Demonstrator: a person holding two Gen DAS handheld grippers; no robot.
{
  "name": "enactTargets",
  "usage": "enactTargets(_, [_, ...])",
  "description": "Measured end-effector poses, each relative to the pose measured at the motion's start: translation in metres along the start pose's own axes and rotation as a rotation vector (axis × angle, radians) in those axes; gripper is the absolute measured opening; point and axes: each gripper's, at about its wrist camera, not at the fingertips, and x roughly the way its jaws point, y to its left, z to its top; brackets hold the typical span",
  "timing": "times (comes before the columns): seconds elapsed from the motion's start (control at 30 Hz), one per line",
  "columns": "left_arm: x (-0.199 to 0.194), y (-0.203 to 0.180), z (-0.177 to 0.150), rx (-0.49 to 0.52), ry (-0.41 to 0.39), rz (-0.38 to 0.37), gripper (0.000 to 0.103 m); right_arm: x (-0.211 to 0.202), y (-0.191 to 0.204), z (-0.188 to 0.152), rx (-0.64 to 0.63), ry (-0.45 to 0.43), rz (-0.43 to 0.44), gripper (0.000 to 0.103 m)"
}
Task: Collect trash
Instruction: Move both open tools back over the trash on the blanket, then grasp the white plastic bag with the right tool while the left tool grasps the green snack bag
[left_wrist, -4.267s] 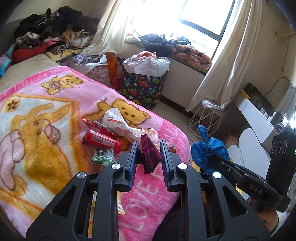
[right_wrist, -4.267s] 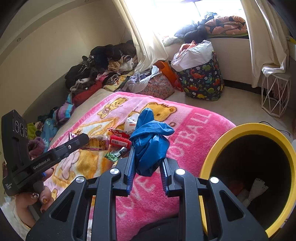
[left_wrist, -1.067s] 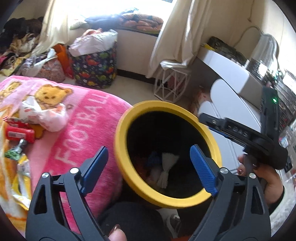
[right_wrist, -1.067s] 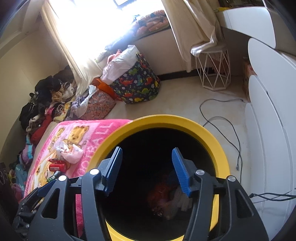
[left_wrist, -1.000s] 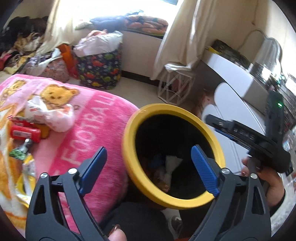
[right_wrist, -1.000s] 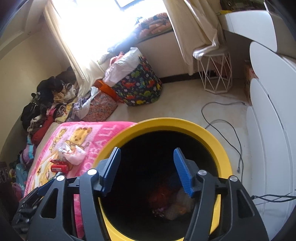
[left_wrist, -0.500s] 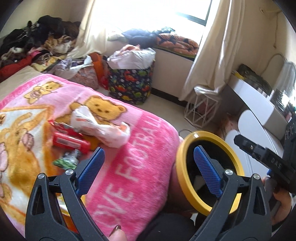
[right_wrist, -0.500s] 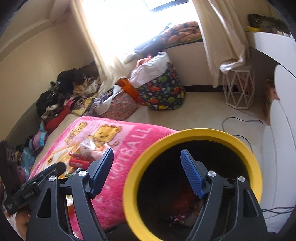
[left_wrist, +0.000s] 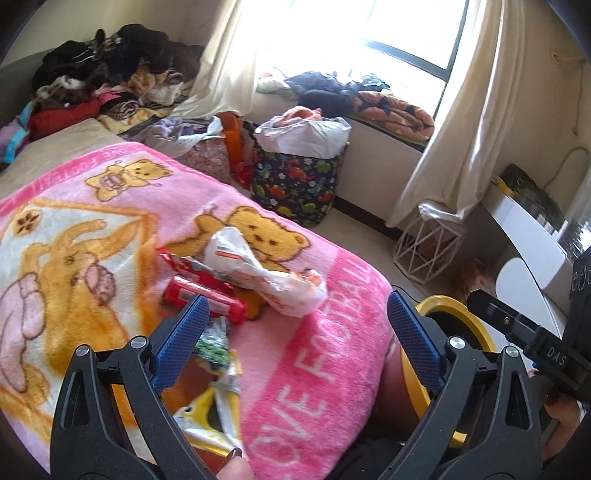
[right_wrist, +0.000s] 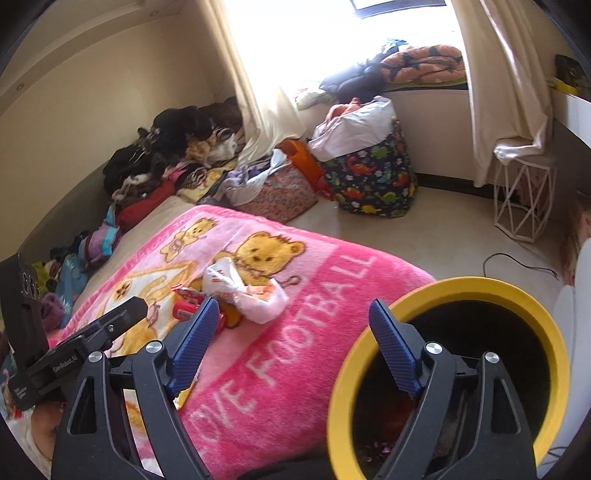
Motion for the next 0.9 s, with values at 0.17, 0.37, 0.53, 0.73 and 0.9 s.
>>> enactTargets(0.17, [0.001,0.023,0.002,-0.037,-0.002,0.037,0.089,0.026,0.016,0.004,-0.028,0.047,0.025,0.085])
enactTargets(0.37, [0.012,0.054,-0.004,-0.096,0.038,0.079,0.089,0.069,0.031,0.004,-0.067,0.119,0.05,0.088])
enactTargets(0.53, [0.025,0.073,-0.014,-0.139,0.093,0.083,0.083,0.111,0.032,0.005,-0.06,0.197,0.058,0.088])
enactTargets(0.73, [0.043,0.085,-0.024,-0.187,0.152,0.055,0.071,0.159,0.033,0.002,-0.079,0.281,0.028,0.088])
enactTargets(0.9, [0.057,0.088,-0.03,-0.201,0.188,0.038,0.065,0.191,0.037,-0.001,-0.084,0.331,0.027,0.088])
